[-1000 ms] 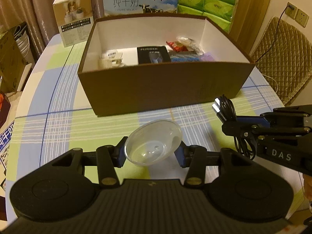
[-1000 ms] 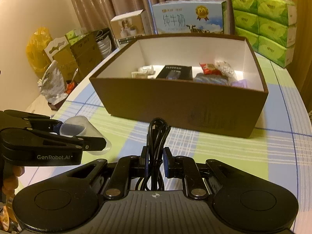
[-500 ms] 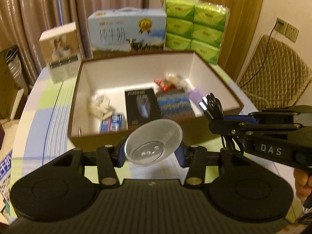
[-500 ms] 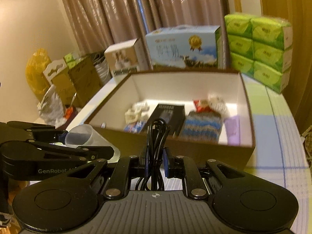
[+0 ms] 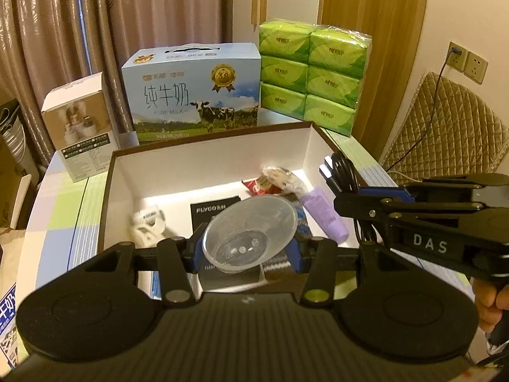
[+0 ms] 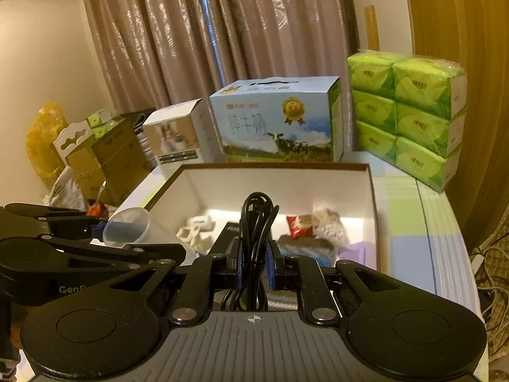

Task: Organize objects
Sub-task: 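Carry the cable and clear cup over the brown box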

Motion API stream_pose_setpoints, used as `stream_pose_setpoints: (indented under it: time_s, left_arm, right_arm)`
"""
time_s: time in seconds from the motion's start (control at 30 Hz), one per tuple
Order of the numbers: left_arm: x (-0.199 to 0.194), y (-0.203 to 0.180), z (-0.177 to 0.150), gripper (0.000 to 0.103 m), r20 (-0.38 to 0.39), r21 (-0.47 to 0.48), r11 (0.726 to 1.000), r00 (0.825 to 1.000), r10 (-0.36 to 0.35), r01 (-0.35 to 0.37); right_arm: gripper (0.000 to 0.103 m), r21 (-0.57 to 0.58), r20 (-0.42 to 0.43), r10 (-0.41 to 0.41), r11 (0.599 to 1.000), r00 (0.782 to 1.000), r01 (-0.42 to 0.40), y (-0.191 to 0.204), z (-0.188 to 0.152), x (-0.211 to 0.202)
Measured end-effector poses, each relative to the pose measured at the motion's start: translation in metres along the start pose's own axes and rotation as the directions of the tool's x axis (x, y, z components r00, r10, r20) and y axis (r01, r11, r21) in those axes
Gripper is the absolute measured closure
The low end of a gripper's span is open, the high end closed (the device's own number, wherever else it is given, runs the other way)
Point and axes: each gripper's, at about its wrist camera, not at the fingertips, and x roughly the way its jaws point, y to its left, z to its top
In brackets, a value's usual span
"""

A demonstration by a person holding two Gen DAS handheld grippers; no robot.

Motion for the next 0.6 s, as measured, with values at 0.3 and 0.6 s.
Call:
stream_pose_setpoints:
  time_s: [0.3,0.6]
  left_arm:
    - [0.031,0.006,0.015,0.059,-0.032,0.000,1.000,0.999,0.031,-0.031]
    - [0.052,0.017,0.016,0.059,-0.076,-0.006,0.998,0.995,0.061,-0.061]
  right_arm:
    - [0.092,0.020,-0.006,-0.031,0.999,1.000,0.031,-0.017,0.014,0.029]
    - [0.091,0.032,-0.072,-0.054,0.998,0.996,0.057,-0.030,0.009,0.060]
